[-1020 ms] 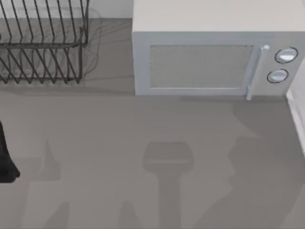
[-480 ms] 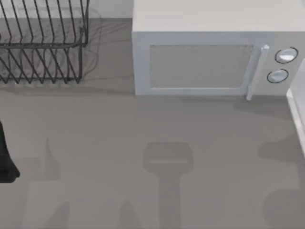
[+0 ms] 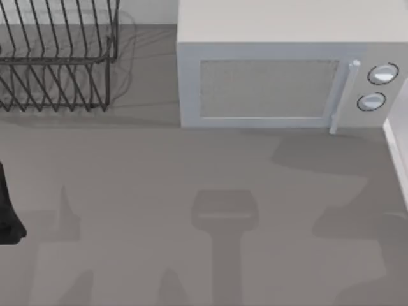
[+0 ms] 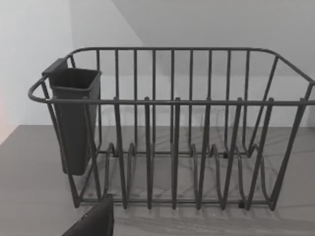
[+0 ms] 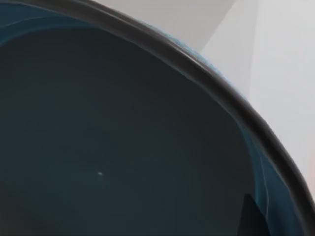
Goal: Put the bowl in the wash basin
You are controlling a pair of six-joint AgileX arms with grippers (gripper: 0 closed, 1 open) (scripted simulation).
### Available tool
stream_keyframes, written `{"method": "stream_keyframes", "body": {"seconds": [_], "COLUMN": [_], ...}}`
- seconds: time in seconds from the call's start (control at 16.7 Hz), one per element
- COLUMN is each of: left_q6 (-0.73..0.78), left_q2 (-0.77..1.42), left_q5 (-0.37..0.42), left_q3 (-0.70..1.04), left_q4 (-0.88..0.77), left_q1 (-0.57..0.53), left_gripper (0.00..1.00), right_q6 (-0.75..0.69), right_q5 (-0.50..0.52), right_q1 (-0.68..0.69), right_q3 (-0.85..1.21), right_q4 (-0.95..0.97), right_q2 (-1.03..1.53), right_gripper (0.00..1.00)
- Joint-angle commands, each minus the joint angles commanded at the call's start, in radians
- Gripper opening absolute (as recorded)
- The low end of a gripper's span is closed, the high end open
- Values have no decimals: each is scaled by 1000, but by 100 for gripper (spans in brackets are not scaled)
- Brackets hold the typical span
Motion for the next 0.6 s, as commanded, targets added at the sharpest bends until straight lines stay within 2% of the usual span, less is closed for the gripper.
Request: {"method": "stream_keyframes", "body": {"seconds": [0.36, 0.6], "left_q6": [0, 0], "left_q2": [0, 0], "left_q5": [0, 0], "left_q3": [0, 0], "left_q4": [0, 0], "left_q1": [0, 0], "left_gripper": [100, 100], "right_q6": [1, -1], "right_q5": [-1, -2], "right_q1": [-1, -8], "right_q3": [0, -19], "right_q4": [35, 233], "right_q2": [41, 226], "right_gripper": [0, 0]}}
